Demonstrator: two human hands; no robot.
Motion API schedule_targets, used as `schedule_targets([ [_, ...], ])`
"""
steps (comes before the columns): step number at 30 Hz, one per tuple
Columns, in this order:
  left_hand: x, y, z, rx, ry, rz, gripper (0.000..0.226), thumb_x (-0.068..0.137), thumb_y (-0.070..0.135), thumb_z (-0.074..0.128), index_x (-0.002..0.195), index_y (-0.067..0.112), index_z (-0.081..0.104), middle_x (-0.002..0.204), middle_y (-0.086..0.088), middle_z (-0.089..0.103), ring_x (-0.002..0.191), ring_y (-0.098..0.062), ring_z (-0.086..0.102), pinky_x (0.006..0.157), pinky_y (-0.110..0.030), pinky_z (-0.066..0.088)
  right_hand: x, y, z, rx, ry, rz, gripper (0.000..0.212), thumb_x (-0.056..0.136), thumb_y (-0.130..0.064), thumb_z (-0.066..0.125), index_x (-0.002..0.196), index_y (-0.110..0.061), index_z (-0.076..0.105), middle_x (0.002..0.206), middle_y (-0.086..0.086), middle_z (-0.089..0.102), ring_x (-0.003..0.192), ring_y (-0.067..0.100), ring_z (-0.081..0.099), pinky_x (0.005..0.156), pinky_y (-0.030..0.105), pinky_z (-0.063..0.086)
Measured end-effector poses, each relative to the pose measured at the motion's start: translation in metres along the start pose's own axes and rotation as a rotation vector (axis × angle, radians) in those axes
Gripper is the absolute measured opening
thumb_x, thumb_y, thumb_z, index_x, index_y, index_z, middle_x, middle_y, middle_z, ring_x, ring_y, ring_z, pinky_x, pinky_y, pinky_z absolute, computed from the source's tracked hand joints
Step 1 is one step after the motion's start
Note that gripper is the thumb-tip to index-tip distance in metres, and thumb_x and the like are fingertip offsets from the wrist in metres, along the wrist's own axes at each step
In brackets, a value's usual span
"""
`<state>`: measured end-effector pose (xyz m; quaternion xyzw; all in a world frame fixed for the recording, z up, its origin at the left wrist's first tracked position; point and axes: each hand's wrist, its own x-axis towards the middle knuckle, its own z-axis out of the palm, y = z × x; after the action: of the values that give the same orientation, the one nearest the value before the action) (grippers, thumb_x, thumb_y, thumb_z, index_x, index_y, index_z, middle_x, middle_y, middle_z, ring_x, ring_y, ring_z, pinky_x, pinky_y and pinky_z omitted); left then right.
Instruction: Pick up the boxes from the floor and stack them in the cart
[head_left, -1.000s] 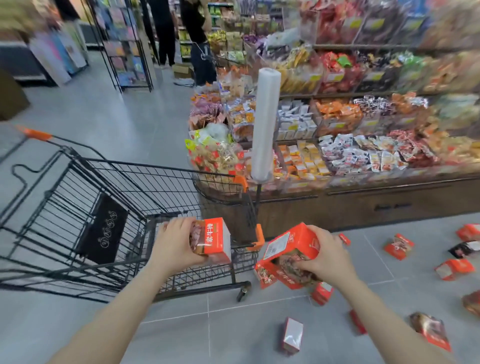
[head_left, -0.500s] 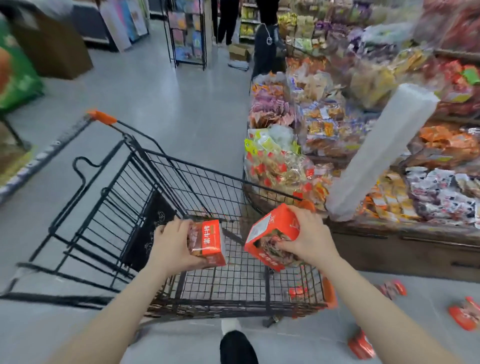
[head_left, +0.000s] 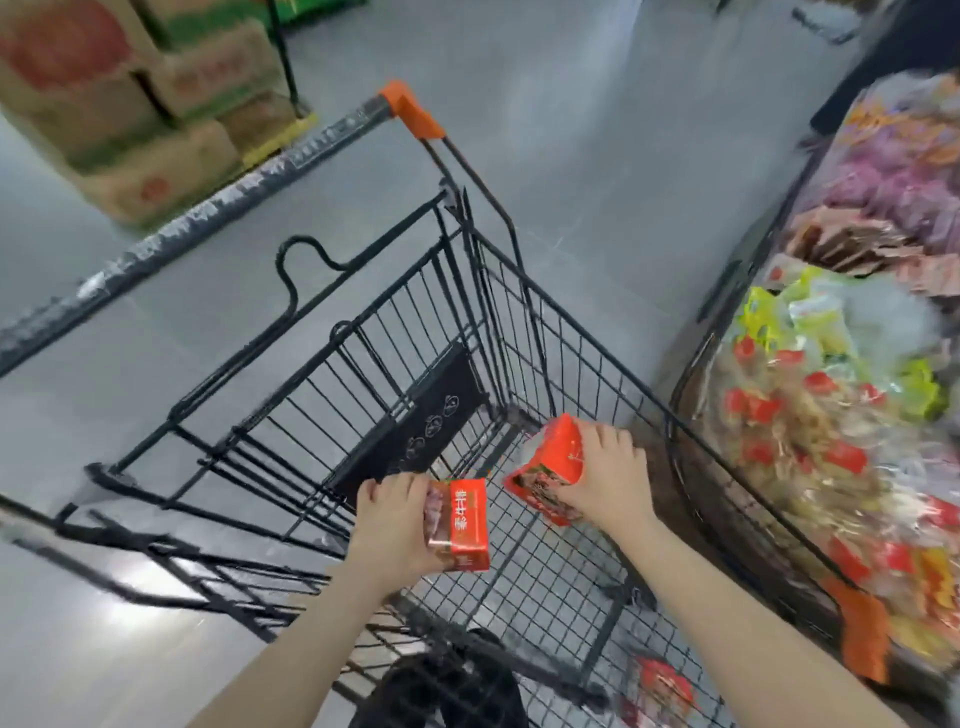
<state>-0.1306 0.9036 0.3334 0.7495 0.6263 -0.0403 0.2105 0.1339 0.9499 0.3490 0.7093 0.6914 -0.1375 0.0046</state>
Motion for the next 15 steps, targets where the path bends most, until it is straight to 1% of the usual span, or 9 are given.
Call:
schedule_targets([
  [3,0.012,-0.003,0.026,0.0,-0.014,-0.003,0.103,0.053,0.079,0.063,0.134,0.023,0.034,0.128,0.006,0.046,0.122,-0.016,0.042,0.109,-0.046,0.021,0.04,-0.009,0.035,-0.004,-0.011,-0.026,0.098,0.064,-0.065,0.071,0.14,-0.019,0.031,0.132,0.007,0.048,0.122,0.028,0.044,0.099,0.045,0.037],
  [5,0.024,-0.004,0.037,0.004,-0.041,-0.004,0.102,0.053,0.076,0.065,0.134,0.021,0.035,0.129,0.004,0.047,0.122,-0.018,0.043,0.108,-0.048,0.022,0.063,-0.012,0.054,-0.002,-0.018,-0.034,0.097,0.066,-0.065,0.07,0.14,-0.015,0.031,0.132,0.01,0.046,0.122,0.029,0.043,0.101,0.043,0.035],
  [7,0.035,-0.006,0.046,0.039,-0.024,0.001,0.099,0.05,0.074,0.065,0.128,0.018,0.041,0.121,0.001,0.053,0.116,-0.022,0.051,0.103,-0.052,0.03,0.084,-0.014,0.072,-0.017,-0.014,-0.043,0.095,0.065,-0.062,0.072,0.137,-0.014,0.033,0.128,0.011,0.048,0.118,0.029,0.045,0.099,0.042,0.036],
  [9,0.045,-0.007,0.055,0.046,0.038,-0.001,0.095,0.045,0.076,0.059,0.118,0.017,0.047,0.108,0.0,0.06,0.103,-0.024,0.06,0.093,-0.053,0.041,0.104,-0.013,0.092,-0.075,-0.004,-0.067,0.096,0.063,-0.064,0.074,0.136,-0.015,0.034,0.122,0.011,0.051,0.113,0.028,0.047,0.095,0.04,0.038],
  [11,0.053,-0.005,0.062,0.027,0.068,0.0,0.091,0.045,0.075,0.055,0.116,0.018,0.05,0.106,0.001,0.06,0.101,-0.023,0.059,0.092,-0.054,0.042,0.118,-0.012,0.11,-0.153,0.0,-0.078,0.099,0.06,-0.067,0.075,0.134,-0.015,0.034,0.116,0.011,0.054,0.107,0.028,0.051,0.089,0.04,0.041],
  [13,0.058,-0.001,0.067,0.042,0.073,0.005,0.091,0.045,0.074,0.06,0.116,0.019,0.05,0.107,0.002,0.059,0.102,-0.022,0.057,0.094,-0.053,0.042,0.124,-0.008,0.123,-0.153,0.0,-0.048,0.099,0.058,-0.063,0.078,0.134,-0.015,0.035,0.114,0.011,0.055,0.105,0.028,0.052,0.086,0.04,0.043],
  [15,0.062,0.001,0.072,0.064,0.079,0.03,0.092,0.043,0.073,0.065,0.115,0.018,0.051,0.108,0.002,0.059,0.102,-0.021,0.057,0.093,-0.052,0.043,0.126,-0.005,0.131,-0.105,-0.035,-0.028,0.101,0.058,-0.06,0.08,0.136,-0.015,0.034,0.117,0.011,0.054,0.108,0.029,0.052,0.088,0.041,0.044],
])
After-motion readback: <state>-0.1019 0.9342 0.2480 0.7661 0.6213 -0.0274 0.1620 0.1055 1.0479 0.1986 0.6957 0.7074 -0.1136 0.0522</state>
